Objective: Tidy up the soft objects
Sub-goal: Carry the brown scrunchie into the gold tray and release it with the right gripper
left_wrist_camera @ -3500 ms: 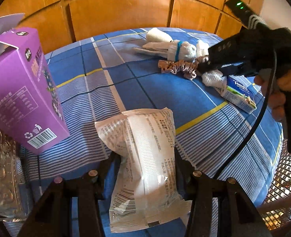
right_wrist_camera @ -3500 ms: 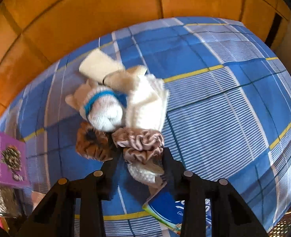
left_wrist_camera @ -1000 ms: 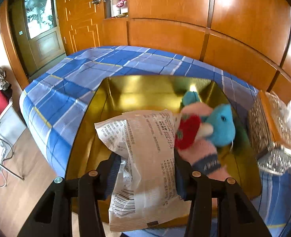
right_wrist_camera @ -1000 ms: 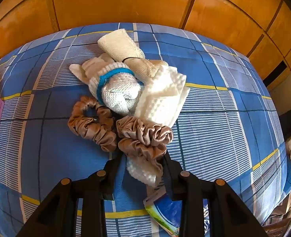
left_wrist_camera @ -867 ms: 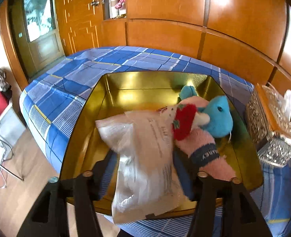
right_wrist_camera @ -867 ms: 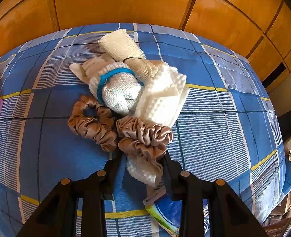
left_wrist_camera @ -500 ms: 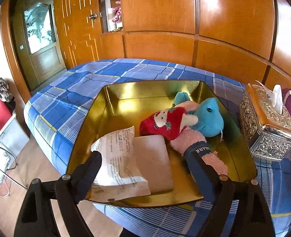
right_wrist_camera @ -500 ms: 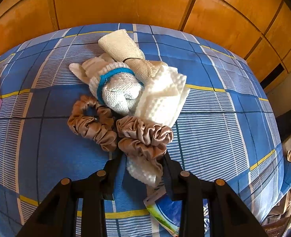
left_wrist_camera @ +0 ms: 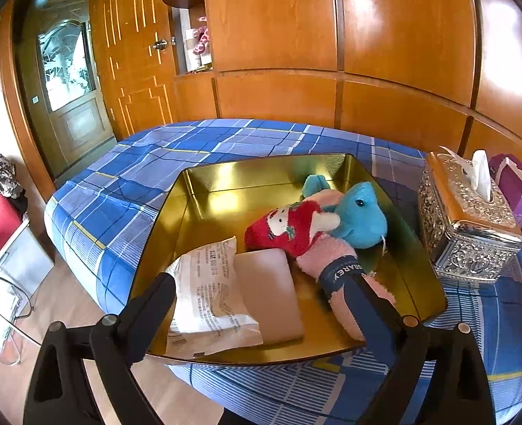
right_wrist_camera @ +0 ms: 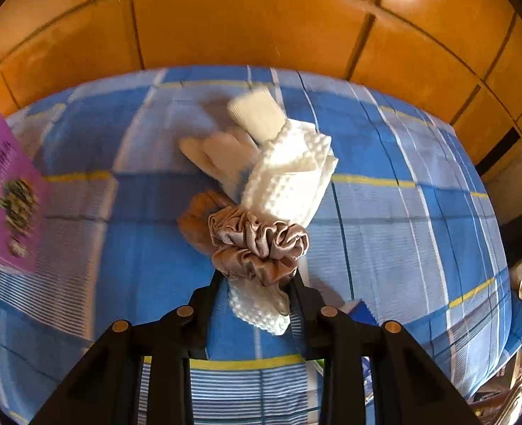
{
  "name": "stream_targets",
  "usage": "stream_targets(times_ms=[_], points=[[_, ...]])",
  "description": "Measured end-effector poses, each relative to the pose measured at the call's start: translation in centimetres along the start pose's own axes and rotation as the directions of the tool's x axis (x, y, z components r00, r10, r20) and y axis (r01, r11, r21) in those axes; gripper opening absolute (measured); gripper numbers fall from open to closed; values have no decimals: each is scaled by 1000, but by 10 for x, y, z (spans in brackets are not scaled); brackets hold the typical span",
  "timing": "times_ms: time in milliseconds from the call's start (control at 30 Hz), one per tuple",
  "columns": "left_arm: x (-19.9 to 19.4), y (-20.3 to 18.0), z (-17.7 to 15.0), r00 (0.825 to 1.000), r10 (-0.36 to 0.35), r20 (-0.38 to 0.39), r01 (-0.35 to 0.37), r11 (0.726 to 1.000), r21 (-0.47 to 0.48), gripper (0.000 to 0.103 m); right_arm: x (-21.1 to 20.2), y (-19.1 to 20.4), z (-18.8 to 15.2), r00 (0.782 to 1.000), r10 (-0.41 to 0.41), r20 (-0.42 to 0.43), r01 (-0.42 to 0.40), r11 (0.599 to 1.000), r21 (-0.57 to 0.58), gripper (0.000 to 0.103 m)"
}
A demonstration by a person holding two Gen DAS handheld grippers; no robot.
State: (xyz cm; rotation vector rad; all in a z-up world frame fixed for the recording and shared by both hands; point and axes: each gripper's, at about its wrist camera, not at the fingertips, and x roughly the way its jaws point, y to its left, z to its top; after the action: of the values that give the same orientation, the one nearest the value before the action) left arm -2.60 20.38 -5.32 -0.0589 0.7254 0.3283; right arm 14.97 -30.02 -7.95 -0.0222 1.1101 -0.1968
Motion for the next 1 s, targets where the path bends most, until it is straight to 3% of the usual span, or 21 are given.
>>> stream_targets(times_ms=[167,400,467,600,667,800,867,1000], points=[[-2,-3,1,1000,-19,1,19,1000,10,97,-28,21,39,998,43,53,-42,999,-19,31],[-7,-4,2,999,-39,8,38,999,8,97,-60,77,123,990,58,127,-50,996,-70,31],[-8,-3,2,999,-33,8,33,999,11,97,-78,105,145,981,94,169,-77,992,-103,31],[-9,-2,0,999,-32,6,32,999,20,97,-116,174,158,948,222,226,-166,956,-242,31],[-9,-1,-1,1000,-30,2,30,999,23,97,-133,212,151,921,314,232,-223,911,-346,31],[-9,4,-2,1000,-19,2,19,1000,12,97,-160,283,106,854,497,156,-339,758,-558,31],[-11,7,-2,1000,-15,8,15,1000,7,97,-165,315,72,831,550,78,-379,664,-645,31],[-12,14,-2,1000,-4,17,4,1000,-8,97,-159,353,13,801,593,-78,-456,521,-722,31]])
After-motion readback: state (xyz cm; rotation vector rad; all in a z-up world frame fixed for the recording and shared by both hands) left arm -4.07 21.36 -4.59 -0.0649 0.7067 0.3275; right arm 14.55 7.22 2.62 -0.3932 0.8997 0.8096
